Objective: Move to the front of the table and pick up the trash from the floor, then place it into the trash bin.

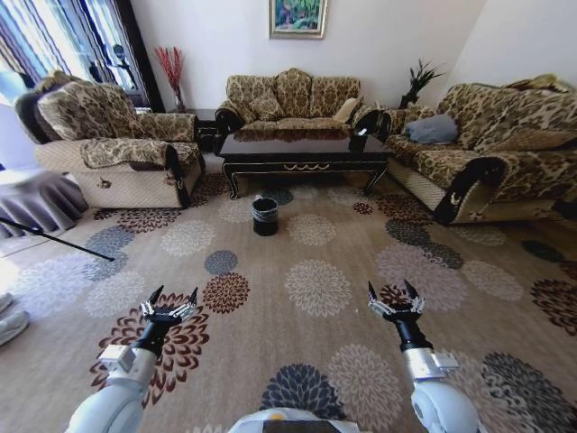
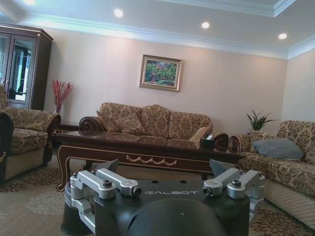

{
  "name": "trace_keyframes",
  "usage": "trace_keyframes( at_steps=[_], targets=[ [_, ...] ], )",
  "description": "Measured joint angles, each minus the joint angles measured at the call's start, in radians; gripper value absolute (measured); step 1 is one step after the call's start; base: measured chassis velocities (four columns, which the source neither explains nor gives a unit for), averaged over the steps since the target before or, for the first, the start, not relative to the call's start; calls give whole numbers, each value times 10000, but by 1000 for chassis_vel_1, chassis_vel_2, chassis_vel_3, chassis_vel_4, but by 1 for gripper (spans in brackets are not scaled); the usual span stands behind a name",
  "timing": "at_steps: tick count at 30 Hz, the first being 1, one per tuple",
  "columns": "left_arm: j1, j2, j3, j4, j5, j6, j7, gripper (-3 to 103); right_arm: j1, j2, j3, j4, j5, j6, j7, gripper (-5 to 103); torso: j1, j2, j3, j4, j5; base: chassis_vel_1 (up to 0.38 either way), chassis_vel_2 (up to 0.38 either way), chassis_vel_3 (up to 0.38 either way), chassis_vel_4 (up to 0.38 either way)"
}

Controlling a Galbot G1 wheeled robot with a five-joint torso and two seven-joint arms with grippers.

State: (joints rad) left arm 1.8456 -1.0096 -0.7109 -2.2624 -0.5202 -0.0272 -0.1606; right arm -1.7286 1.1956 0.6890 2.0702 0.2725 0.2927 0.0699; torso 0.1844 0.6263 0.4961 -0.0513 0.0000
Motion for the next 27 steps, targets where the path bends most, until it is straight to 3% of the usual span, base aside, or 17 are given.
trace_keyframes(
  at_steps=[27],
  targets=[
    [0,0,0,0,0,-1,0,100,0,0,0,1,0,0,0,100,464,1147,684,0,0,0,0,0,0]
  ],
)
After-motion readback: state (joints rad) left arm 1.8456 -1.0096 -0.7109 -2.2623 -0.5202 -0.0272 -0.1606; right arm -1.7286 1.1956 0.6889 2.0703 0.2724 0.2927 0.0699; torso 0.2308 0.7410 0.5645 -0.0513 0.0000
